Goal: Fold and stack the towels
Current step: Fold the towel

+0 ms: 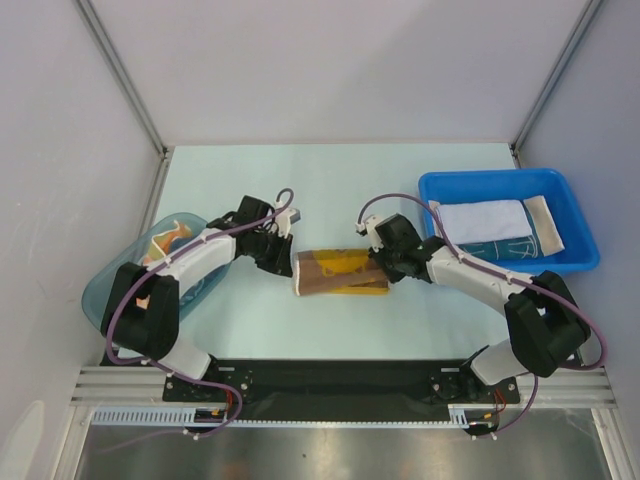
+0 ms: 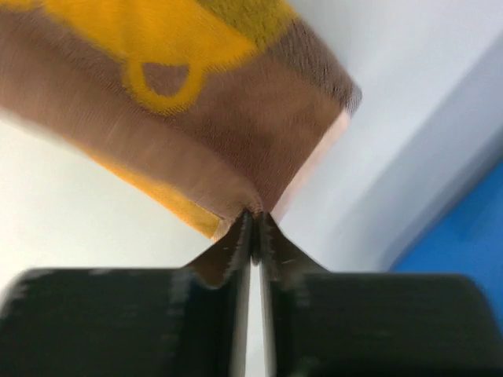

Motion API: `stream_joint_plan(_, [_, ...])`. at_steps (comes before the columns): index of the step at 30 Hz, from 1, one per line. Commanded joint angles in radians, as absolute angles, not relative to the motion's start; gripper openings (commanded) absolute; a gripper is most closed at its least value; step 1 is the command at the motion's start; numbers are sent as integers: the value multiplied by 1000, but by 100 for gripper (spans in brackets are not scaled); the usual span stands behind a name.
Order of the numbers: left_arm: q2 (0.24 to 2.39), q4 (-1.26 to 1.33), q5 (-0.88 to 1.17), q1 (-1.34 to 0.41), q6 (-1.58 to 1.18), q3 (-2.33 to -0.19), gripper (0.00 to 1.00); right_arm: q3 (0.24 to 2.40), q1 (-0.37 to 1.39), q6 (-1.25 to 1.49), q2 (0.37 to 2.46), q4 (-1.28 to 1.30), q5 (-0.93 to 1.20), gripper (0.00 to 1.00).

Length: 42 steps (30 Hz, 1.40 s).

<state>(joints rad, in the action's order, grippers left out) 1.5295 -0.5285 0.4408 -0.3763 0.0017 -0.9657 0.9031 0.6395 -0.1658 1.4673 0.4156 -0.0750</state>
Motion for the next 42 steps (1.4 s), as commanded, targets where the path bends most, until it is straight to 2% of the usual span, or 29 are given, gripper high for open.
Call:
stream_joint_plan(1, [1516, -564, 396, -385, -21, -954, 18, 920, 638, -126, 1465, 497, -163, 17])
stream_joint_plan(6, [1480, -588, 350, -385, -46, -971, 29, 983, 621, -39, 1416, 598, -120, 29])
stream_joint_plan(10, [1491, -578, 327, -387, -96, -1009, 32, 1025, 618, 58, 1385, 611, -28, 33])
stream_joint_plan(12, [1523, -565, 380, -388, -152, -1019, 30, 1032, 618, 118, 1399, 592, -11, 33])
stream_joint_plan(14, [1528, -522, 429, -399, -225, -1000, 31, 1032, 620, 152, 1411, 592, -34, 34])
stream_joint_plan(15, [1516, -508, 428, -419, -247, -988, 35, 1034, 618, 169, 1423, 594, -52, 35])
stream_joint_plan(17, [1497, -482, 379, -443, -329, -942, 41, 1040, 603, 297, 1440, 624, -170, 36])
stream_joint_plan(18, [1488, -476, 326, -469, -357, -927, 45, 1052, 594, 364, 1460, 638, -188, 38])
stream_joint_plan(20, [1459, -428, 327, -494, -426, -870, 48, 1043, 580, 499, 1468, 649, -196, 39])
stream_joint_plan(25, [1384, -362, 221, -538, -546, -772, 52, 994, 589, 647, 1457, 608, -224, 41])
stream_joint_plan(34, [1359, -229, 201, -545, -647, -672, 55, 930, 598, 771, 1470, 538, -282, 47])
stream_joint_plan(42, [1302, -124, 189, -545, -767, -588, 63, 887, 600, 862, 1489, 492, -267, 49])
